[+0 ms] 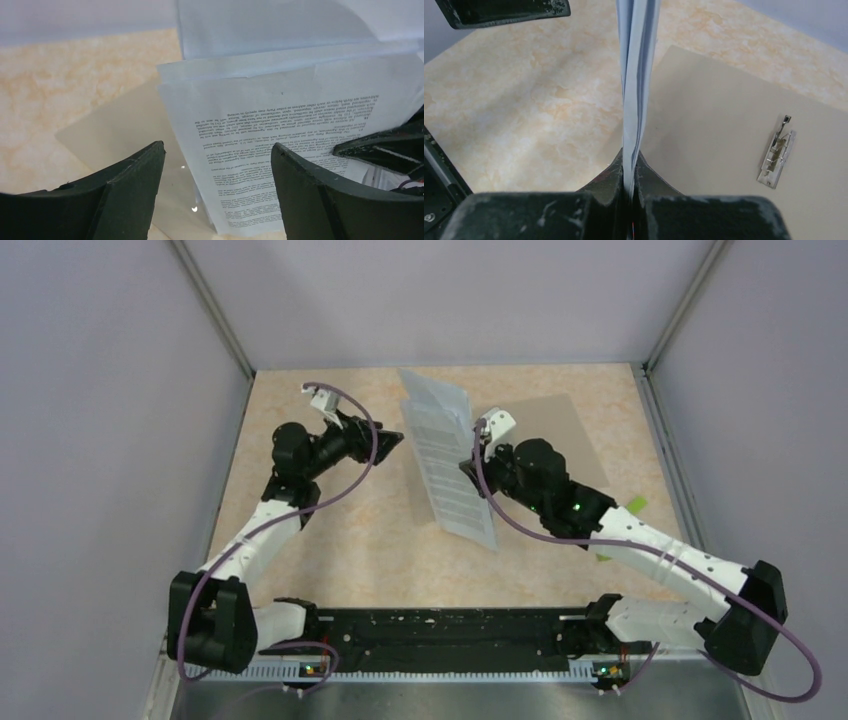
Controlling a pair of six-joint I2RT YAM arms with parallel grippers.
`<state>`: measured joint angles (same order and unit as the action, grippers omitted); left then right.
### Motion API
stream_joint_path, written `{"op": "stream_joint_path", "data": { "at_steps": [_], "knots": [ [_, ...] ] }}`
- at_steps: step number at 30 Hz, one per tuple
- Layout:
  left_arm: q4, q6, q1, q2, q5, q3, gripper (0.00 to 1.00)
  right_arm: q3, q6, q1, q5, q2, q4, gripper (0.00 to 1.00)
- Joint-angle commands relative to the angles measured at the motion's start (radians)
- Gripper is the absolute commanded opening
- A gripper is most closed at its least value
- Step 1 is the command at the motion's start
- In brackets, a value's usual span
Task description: Put the files into the folder
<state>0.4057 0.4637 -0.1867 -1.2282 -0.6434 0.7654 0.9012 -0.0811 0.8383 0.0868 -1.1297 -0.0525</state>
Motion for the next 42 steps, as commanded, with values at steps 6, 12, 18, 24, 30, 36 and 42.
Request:
{"op": "stream_joint_path", "data": {
  "at_steps": [6, 12, 18, 24, 30, 36, 42],
  "knots": [
    [0.499, -0.071, 0.017, 0.017, -0.096, -0.032, 0.82, 0.229, 0.075, 0.075, 0.021, 0.107, -0.159, 0.00],
    [0.645, 0.037, 0.039, -0.013, -0.231, 0.003, 0.86, 0.317, 0.122, 0.096, 0.019, 0.160, -0.253, 0.00],
    [1.007, 0.339, 0.023, -0.114, -0.350, 0.056, 0.95, 0.364, 0.129, 0.095, -0.019, 0.212, -0.295, 0.00],
    [1.045, 0.434, -0.024, -0.205, -0.426, 0.158, 0.99, 0.393, 0.116, 0.095, -0.081, 0.250, -0.304, 0.00],
    [0.956, 0.379, -0.070, -0.213, -0.443, 0.222, 0.99, 0.410, 0.111, 0.095, -0.120, 0.275, -0.318, 0.00],
    [0.879, 0.364, -0.125, -0.222, -0.473, 0.275, 0.99, 0.395, 0.111, 0.095, -0.066, 0.291, -0.310, 0.00],
    [0.774, 0.322, -0.135, -0.166, -0.441, 0.230, 0.82, 0.347, 0.094, 0.094, 0.087, 0.311, -0.284, 0.00]
  ]
}}
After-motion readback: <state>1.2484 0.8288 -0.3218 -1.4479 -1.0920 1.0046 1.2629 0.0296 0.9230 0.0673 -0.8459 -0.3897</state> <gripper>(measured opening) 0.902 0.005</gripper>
